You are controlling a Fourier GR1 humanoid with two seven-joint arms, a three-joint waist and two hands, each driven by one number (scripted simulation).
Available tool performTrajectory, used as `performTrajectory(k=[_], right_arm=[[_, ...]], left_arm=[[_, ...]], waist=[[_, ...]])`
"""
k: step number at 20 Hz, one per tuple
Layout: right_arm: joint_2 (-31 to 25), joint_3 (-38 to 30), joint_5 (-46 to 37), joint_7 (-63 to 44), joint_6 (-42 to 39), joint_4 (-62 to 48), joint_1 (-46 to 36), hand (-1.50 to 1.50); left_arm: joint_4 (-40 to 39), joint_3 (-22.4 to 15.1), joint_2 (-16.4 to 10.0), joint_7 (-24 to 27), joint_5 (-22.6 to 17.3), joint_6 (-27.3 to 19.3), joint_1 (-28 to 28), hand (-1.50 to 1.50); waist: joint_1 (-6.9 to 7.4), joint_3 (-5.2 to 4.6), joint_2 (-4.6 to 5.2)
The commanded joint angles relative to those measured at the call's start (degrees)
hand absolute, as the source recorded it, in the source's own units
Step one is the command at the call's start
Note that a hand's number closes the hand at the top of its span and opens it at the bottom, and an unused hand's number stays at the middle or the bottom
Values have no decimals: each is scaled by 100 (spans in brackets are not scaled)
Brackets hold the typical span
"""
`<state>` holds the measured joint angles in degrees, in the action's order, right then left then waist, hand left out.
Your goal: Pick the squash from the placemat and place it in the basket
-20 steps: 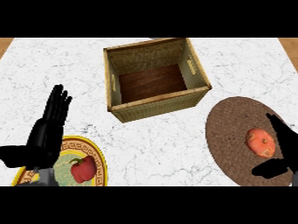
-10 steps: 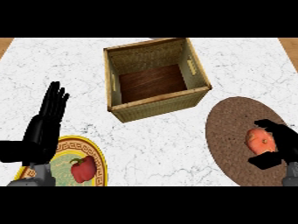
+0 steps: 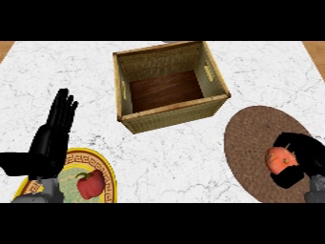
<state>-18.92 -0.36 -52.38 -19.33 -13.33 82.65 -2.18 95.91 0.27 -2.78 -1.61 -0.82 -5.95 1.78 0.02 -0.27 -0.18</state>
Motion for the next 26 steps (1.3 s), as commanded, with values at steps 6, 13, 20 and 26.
performTrajectory(k=[6,13,20,26], right_arm=[[1625,2462,-1271,-525,-152,428,-670,150],[1877,4556,-1102,-1759,357,51,-1754,150],[1890,5795,6,-2970,2149,636,-2199,150],[1892,6229,243,-4100,3113,1799,-3273,150]], left_arm=[[-132,-243,145,55,20,111,158,0],[-265,-409,174,104,107,186,319,0],[-357,-370,175,84,115,155,319,0],[-263,-157,40,-55,45,124,340,0]], waist=[[476,7,66],[761,24,89],[632,35,55],[445,20,-30]])
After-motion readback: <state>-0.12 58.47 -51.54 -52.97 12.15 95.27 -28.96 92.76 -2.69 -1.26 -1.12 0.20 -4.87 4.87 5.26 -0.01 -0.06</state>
